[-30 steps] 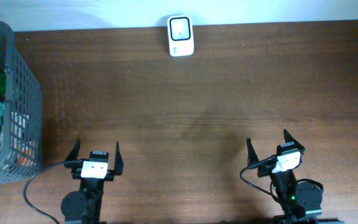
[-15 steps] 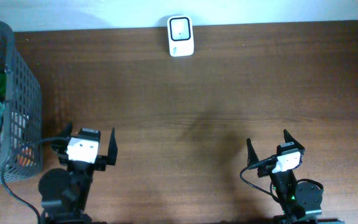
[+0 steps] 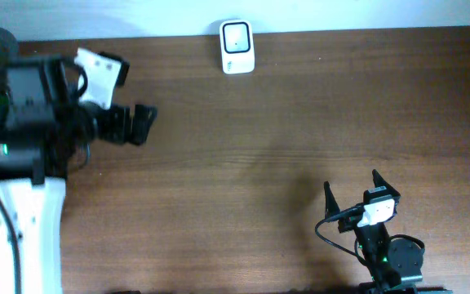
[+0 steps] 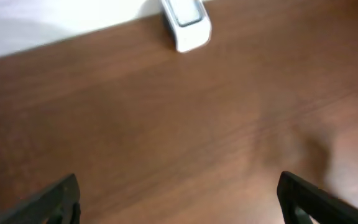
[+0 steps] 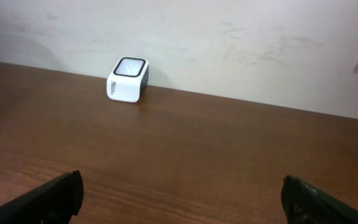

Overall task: Scan the item barcode
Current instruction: 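Reach the left gripper into the grey basket and grasp the green packet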

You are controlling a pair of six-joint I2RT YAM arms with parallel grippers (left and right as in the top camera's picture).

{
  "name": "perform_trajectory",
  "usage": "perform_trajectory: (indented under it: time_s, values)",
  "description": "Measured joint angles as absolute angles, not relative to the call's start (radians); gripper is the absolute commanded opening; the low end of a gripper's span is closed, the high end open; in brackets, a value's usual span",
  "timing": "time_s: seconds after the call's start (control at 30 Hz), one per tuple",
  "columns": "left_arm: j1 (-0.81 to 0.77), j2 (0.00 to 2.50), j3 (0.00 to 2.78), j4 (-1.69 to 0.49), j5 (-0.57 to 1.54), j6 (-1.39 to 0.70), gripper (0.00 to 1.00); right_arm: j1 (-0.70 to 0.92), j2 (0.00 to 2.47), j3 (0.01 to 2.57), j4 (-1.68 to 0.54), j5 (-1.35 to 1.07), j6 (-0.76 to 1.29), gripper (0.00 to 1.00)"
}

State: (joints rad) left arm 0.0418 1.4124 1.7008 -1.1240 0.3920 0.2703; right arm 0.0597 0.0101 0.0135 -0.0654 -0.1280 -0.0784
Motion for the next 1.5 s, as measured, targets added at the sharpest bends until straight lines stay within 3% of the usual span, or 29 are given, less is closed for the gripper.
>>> perform_trajectory:
  time_s: [0.33,0.47,0.6,0.8,0.97,1.07,1.27,1.5]
  values:
    - [0.041,1.481,1.770,-1.127,0.500,0.265,0.98,0.060,0.010,0.014,-0.065,-0.128,-0.078,0.98]
    - [0.064,1.483,1.826,-1.040,0.159,0.107,0.99,0.060,0.010,0.014,-0.065,-0.128,-0.078,0.98]
    - [0.204,1.485,1.927,-0.927,-0.147,0.026,0.99,0.060,0.010,0.014,-0.065,-0.128,-0.078,0.98]
    - [0.492,1.543,1.937,-0.913,-0.271,-0.081,0.88,0.060,0.010,0.014,-0.065,-0.128,-0.078,0.98]
    - [0.596,1.702,1.932,-0.938,-0.286,-0.103,0.89,0.060,0.010,0.014,-0.065,-0.128,-0.078,0.98]
    - [0.604,1.755,1.874,-0.928,-0.328,-0.130,0.87,0.060,0.010,0.014,-0.065,-0.128,-0.078,0.98]
    - [0.615,1.773,1.461,-0.658,-0.416,-0.113,0.89,0.060,0.010,0.014,-0.065,-0.128,-0.078,0.99]
    - [0.634,1.771,1.402,-0.532,-0.363,0.010,0.87,0.060,0.010,0.014,-0.065,-0.128,-0.078,0.98]
